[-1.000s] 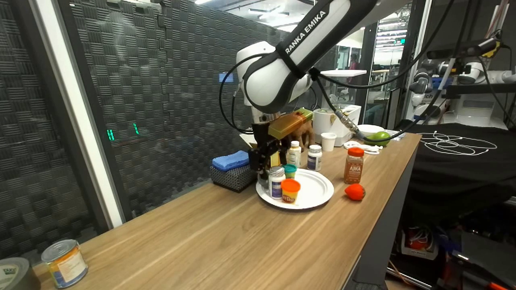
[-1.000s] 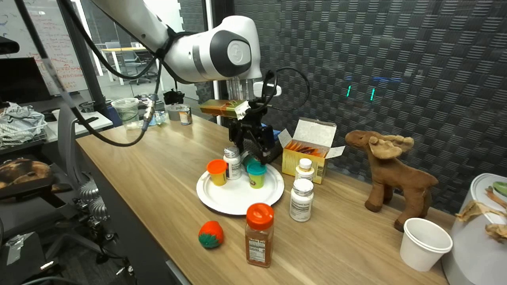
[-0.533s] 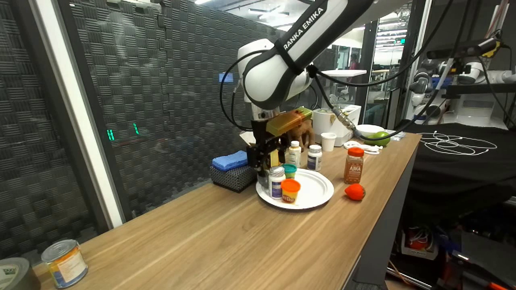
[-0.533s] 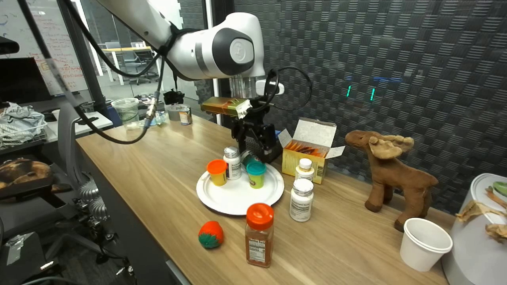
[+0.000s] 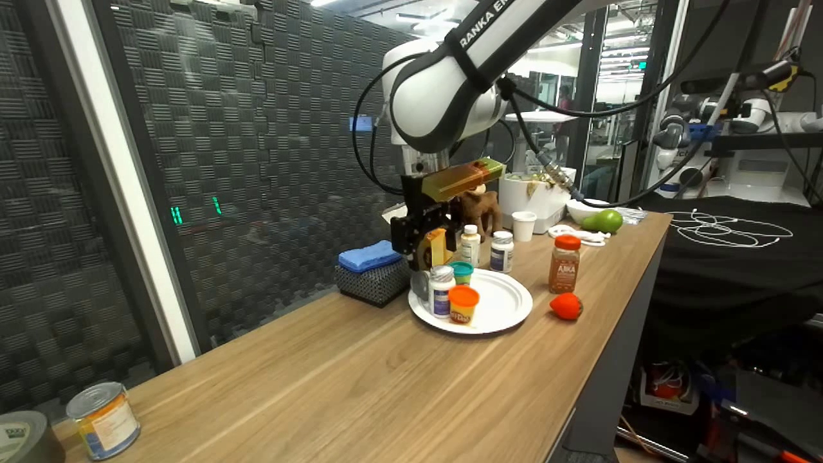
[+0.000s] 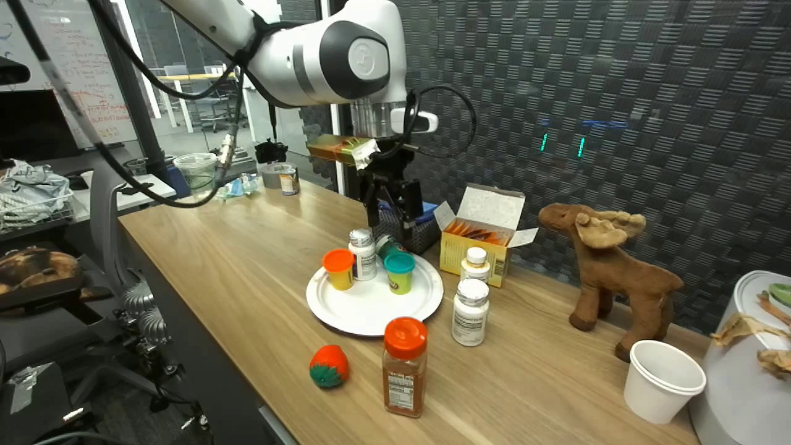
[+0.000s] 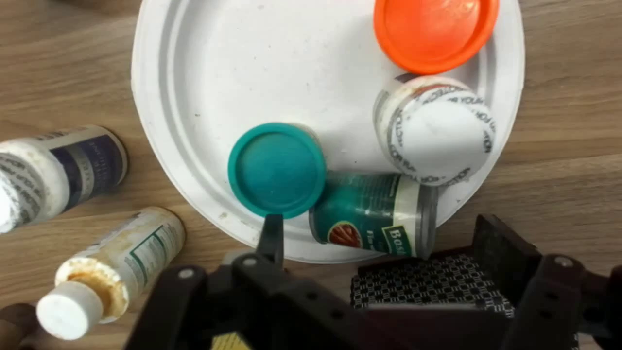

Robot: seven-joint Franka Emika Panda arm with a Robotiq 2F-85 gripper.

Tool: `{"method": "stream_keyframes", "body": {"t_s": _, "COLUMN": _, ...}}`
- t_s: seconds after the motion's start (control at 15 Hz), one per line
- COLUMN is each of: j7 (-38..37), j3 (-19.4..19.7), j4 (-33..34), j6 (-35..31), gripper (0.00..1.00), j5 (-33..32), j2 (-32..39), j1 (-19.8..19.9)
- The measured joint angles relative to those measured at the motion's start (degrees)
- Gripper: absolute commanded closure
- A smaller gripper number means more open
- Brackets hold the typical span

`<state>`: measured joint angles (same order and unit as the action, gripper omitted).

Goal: Pick up all the objects surrounding the white plate and arrange them on the plate

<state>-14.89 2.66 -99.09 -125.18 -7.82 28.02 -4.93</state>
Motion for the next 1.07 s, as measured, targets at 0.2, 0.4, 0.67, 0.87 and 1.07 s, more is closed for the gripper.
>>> {"method": "stream_keyframes", "body": {"t_s": 0.2, "j7": -5.66, "j3": -0.09, "j4": -6.59, "j6": -0.57, "gripper": 0.0, "j5": 2.66, "j2": -6.74, "j1": -0.11}}
{"method": "stream_keyframes", "body": {"t_s": 0.4, "j7": -12.47, "j3": 0.15, "j4": -15.8, "j6": -2.09, "gripper": 0.0, "j5": 5.1, "j2": -14.42, "j1": 0.01}}
{"method": "stream_keyframes", "body": {"t_s": 0.67, "j7": -20.54, "j3": 0.35, "j4": -29.22, "j6": -7.43, "gripper": 0.0, "j5": 8.56, "j2": -22.61, "j1": 0.64}}
{"method": "stream_keyframes", "body": {"t_s": 0.87, "j7": -27.45, "j3": 0.56, "j4": -38.85, "j6": -13.88, "gripper": 0.0, "j5": 8.59, "j2": -27.04, "j1": 2.01}}
{"method": "stream_keyframes", "body": {"t_s": 1.07, "j7": -33.51, "j3": 0.82, "j4": -45.49, "j6": -19.27, "gripper": 0.0, "j5": 8.41, "j2": -29.84, "j1": 4.51}}
